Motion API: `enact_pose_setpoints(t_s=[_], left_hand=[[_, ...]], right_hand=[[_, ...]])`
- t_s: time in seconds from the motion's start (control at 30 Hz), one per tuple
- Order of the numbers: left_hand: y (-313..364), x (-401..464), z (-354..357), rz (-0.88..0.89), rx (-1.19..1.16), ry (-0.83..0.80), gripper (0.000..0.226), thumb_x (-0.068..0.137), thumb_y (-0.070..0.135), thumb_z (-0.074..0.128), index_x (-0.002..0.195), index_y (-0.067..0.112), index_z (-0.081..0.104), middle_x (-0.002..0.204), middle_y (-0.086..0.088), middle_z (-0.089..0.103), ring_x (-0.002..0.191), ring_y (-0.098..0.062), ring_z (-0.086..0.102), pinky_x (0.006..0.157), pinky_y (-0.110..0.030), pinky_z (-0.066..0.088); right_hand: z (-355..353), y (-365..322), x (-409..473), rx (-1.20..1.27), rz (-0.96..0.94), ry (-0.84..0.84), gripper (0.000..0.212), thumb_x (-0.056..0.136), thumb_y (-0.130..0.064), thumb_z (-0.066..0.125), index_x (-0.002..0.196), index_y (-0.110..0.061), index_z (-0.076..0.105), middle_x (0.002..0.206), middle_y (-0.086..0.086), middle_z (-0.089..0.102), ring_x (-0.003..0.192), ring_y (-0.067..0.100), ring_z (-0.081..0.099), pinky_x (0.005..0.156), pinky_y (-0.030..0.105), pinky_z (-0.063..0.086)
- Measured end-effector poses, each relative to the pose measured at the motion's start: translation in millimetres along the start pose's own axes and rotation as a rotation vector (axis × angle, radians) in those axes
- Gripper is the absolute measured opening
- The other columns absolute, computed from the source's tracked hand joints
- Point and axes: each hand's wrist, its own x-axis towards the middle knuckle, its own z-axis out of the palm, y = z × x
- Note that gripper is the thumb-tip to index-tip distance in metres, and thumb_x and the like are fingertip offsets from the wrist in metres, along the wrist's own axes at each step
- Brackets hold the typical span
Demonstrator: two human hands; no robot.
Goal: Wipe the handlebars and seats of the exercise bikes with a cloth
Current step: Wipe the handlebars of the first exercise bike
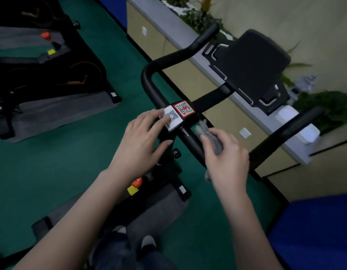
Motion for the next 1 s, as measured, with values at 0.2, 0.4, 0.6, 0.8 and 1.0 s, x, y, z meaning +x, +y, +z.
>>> enact_pose_setpoints(t_s=[0.2,0.4,0.6,0.8,1.0], left_hand=[[-24,31,5,0.181,-0.122,0.002,0.048,0.087,0.03,0.064,0.128,0.008,0.054,0.136,-0.01,0.047,0.127,-0.029,0.042,0.101,-0.042,0.034],[-40,48,11,0.344,-0.279,-0.02,0.048,0.086,0.031,0.065,0.128,0.01,0.056,0.136,-0.007,0.048,0.127,-0.026,0.043,0.104,-0.04,0.033],[-39,49,19,0.34,-0.398,0.041,0.045,0.082,0.018,0.071,0.123,0.003,0.06,0.131,-0.012,0.051,0.121,-0.03,0.047,0.102,-0.041,0.039],[-41,49,23,0.331,-0.435,0.042,0.045,0.083,0.019,0.071,0.123,0.003,0.059,0.131,-0.012,0.051,0.123,-0.03,0.044,0.106,-0.034,0.034],[-42,52,21,0.355,-0.468,0.056,0.043,0.081,0.016,0.072,0.119,0.001,0.062,0.126,-0.014,0.054,0.118,-0.032,0.048,0.1,-0.04,0.04]], right_hand=[[28,-18,-10,-0.015,0.186,0.063,0.021,0.088,-0.026,0.067,0.104,-0.014,0.071,0.095,-0.001,0.054,0.096,0.021,0.053,0.087,0.046,0.047],[58,-34,-12,-0.138,0.173,0.287,0.02,0.086,-0.016,0.07,0.103,-0.006,0.073,0.095,0.008,0.064,0.09,0.017,0.047,0.081,0.021,0.038],[73,-42,-8,-0.148,0.069,0.333,0.02,0.084,-0.007,0.07,0.103,-0.002,0.072,0.09,0.013,0.062,0.09,0.017,0.045,0.082,0.008,0.034],[54,-28,-22,-0.266,0.142,0.376,0.018,0.082,-0.003,0.072,0.099,0.001,0.072,0.088,0.015,0.062,0.087,0.022,0.049,0.079,0.028,0.048],[79,-48,-11,-0.17,0.063,0.364,0.019,0.086,-0.006,0.065,0.102,0.002,0.072,0.089,0.017,0.061,0.087,0.023,0.049,0.08,0.016,0.039]])
